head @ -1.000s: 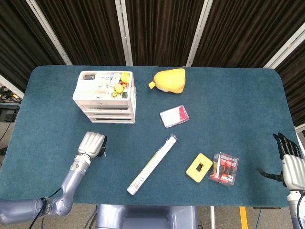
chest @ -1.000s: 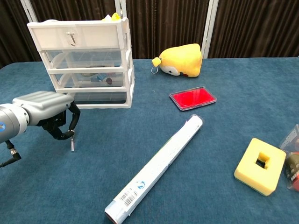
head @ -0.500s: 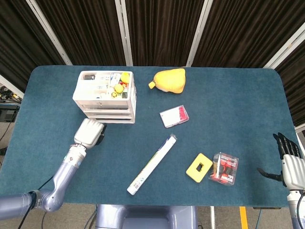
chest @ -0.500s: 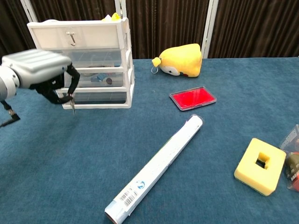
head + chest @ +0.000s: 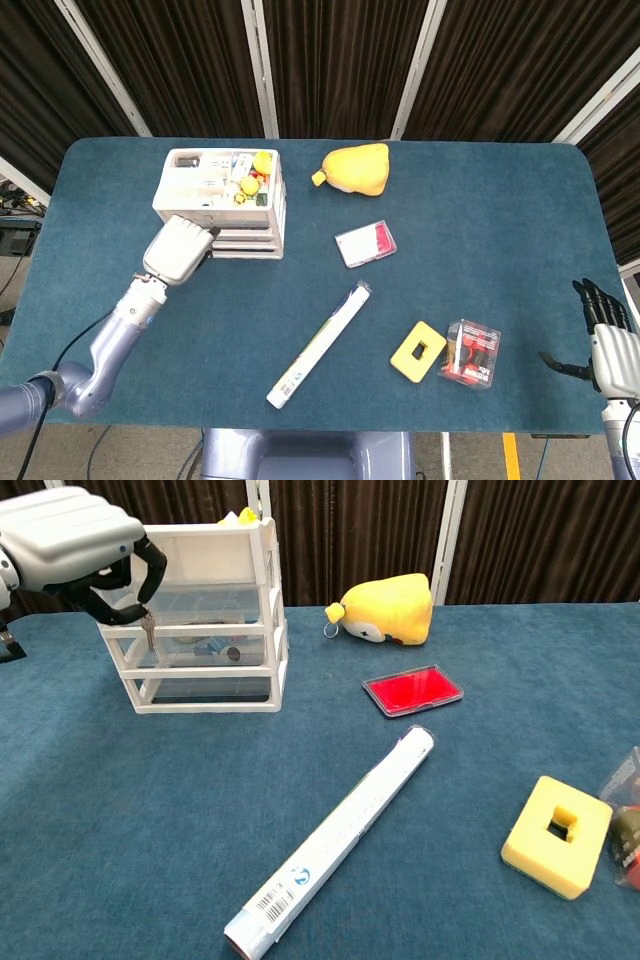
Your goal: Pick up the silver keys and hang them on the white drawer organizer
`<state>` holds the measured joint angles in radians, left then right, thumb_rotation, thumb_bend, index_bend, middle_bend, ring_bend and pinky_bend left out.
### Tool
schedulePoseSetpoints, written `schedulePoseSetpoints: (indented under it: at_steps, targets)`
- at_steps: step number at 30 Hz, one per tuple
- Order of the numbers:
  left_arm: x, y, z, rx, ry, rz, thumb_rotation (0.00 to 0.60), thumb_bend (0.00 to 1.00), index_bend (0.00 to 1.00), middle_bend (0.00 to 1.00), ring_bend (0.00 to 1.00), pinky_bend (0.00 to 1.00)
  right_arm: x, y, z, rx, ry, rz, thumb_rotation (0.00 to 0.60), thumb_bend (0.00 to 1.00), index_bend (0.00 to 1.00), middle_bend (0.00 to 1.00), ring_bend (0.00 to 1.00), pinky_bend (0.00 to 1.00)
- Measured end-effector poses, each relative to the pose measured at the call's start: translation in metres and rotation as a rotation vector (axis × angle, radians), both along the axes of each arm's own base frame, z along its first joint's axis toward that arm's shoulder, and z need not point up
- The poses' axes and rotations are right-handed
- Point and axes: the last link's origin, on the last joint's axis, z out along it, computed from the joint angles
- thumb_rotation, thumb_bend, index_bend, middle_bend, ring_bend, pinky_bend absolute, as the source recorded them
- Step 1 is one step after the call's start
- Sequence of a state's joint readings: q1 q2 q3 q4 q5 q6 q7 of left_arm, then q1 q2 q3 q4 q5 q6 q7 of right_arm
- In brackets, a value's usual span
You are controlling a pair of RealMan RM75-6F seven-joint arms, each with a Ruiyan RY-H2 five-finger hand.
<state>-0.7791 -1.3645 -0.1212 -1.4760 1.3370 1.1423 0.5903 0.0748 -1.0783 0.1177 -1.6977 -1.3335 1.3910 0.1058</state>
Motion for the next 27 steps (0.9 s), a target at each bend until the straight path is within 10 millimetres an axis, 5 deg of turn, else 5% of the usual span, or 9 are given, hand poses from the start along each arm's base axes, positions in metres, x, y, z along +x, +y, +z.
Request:
schedulePoseSetpoints:
  at_steps: [10, 27]
  targets:
    - [-0.006, 0.016, 0.016, 0.056, 0.123, -0.298, 0.6, 0.41, 0.61, 1.0, 0.98, 0.82, 0.0, 0.0, 0.0, 0.001, -0.005, -0.003, 0.6, 0.0, 0.0, 0.0, 0.0, 0.0]
    - [-0.009, 0.028, 0.014, 0.104, 0.223, -0.504, 0.6, 0.41, 0.61, 1.0, 0.97, 0.82, 0.0, 0.0, -0.001, 0.003, -0.005, -0.004, 0.6, 0.0, 0.0, 0.0, 0.0, 0.0]
